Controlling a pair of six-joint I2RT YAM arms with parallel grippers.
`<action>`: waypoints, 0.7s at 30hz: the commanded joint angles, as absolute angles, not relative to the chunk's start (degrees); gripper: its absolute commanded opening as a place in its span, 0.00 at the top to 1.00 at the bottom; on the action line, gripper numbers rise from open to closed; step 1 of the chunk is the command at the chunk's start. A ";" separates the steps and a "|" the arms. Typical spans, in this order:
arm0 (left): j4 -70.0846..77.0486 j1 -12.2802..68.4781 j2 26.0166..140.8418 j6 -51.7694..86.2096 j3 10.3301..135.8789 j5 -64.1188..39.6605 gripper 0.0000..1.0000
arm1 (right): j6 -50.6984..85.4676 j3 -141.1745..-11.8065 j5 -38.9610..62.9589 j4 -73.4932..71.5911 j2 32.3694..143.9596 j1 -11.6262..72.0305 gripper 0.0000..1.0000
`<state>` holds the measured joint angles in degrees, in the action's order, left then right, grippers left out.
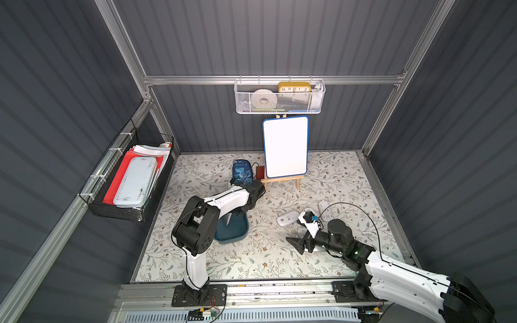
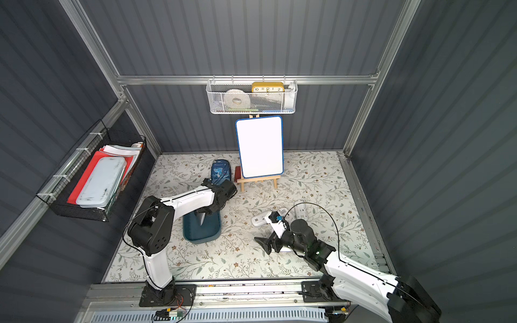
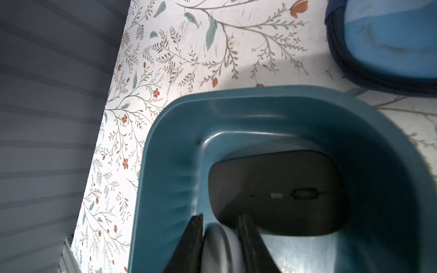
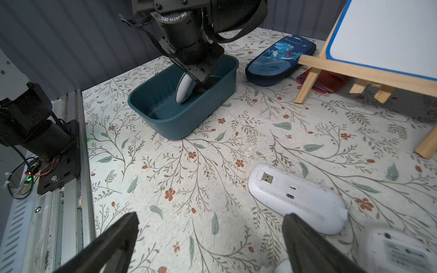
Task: Put the mouse in the storage box
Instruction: Place the mouse in the storage box.
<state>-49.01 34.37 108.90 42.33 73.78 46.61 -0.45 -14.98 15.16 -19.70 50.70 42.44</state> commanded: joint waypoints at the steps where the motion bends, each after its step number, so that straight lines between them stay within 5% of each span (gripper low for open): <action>1: -45.94 34.60 108.69 40.29 73.07 41.84 0.44 | 0.27 -14.94 14.77 -20.57 50.89 42.50 0.01; 3: -44.57 34.72 107.06 39.47 73.02 39.44 0.28 | 0.26 -15.03 14.77 -20.57 51.11 42.46 0.01; 6: -42.44 34.98 103.91 38.04 72.37 35.84 0.17 | 0.26 -15.20 14.77 -20.57 51.40 42.47 0.01; 21: -39.36 34.97 87.05 35.77 72.59 30.49 0.06 | 1.07 -17.32 10.60 -18.56 52.73 42.45 0.01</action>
